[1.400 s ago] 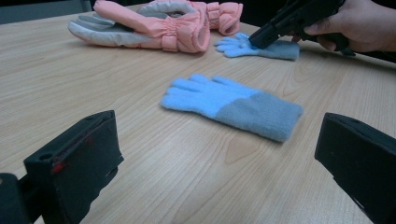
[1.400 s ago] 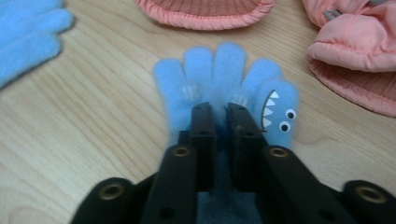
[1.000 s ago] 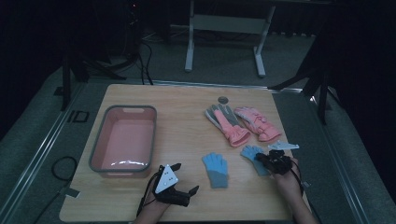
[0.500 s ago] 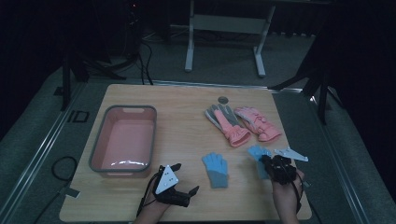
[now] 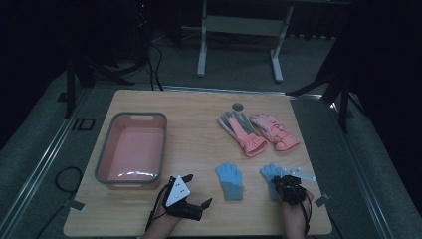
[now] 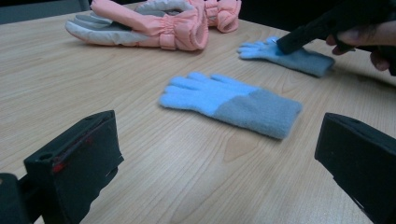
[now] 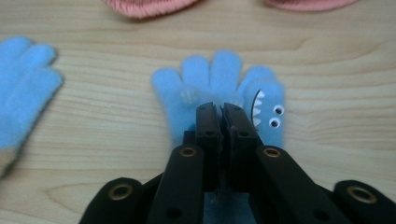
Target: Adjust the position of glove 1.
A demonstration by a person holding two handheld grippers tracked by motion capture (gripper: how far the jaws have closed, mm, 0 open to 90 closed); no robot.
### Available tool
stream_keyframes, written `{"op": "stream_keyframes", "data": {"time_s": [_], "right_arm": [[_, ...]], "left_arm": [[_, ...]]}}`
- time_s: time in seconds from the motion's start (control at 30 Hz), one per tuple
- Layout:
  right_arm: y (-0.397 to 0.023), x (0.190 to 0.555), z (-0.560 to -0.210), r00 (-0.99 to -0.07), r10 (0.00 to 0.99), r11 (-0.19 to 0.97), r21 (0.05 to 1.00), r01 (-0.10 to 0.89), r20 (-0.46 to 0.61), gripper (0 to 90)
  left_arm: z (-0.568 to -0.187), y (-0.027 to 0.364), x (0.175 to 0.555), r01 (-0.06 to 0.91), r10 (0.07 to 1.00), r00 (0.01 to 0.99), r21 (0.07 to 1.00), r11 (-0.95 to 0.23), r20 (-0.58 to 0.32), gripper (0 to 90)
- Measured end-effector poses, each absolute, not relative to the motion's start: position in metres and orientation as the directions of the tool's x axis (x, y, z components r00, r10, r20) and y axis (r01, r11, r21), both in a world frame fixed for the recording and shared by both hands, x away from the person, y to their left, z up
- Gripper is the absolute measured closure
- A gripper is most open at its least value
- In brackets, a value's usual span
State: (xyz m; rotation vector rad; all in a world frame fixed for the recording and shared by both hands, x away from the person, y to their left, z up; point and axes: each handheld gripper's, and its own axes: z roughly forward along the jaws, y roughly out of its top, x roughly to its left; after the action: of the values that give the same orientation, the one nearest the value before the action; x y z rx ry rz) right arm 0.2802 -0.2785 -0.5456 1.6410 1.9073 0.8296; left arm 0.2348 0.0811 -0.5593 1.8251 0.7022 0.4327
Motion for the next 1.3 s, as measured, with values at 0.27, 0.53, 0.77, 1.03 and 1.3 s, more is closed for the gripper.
{"op": "stream_keyframes", "data": {"time_s": [0.27, 0.53, 0.77, 1.03, 1.3], "right_arm": [[-0.277, 0.282, -0.549, -0.175, 0.985, 0.119, 0.715, 0.688, 0.004, 78.3], [-0.294, 0.29, -0.527, -0.287, 0.958, 0.201, 0.713, 0.672, 0.0, 66.4], [-0.319, 0.3, -0.517, -0.525, 0.851, 0.378, 0.692, 0.615, 0.002, 63.5], [-0.325, 0.299, -0.529, -0.572, 0.82, 0.41, 0.677, 0.612, 0.021, 62.2], [-0.321, 0.293, -0.545, -0.563, 0.826, 0.427, 0.677, 0.599, -0.022, 69.2]], "left_arm": [[-0.559, 0.081, 0.235, 0.255, 0.646, 0.762, 0.935, -0.249, -0.035, 0.2], [-0.559, 0.082, 0.235, 0.256, 0.65, 0.759, 0.937, -0.239, -0.041, 0.2], [-0.559, 0.081, 0.235, 0.255, 0.648, 0.761, 0.937, -0.239, -0.042, 0.2], [-0.559, 0.081, 0.234, 0.25, 0.653, 0.757, 0.938, -0.242, -0.033, 0.2], [-0.559, 0.081, 0.234, 0.252, 0.651, 0.759, 0.937, -0.242, -0.036, 0.2]]}}
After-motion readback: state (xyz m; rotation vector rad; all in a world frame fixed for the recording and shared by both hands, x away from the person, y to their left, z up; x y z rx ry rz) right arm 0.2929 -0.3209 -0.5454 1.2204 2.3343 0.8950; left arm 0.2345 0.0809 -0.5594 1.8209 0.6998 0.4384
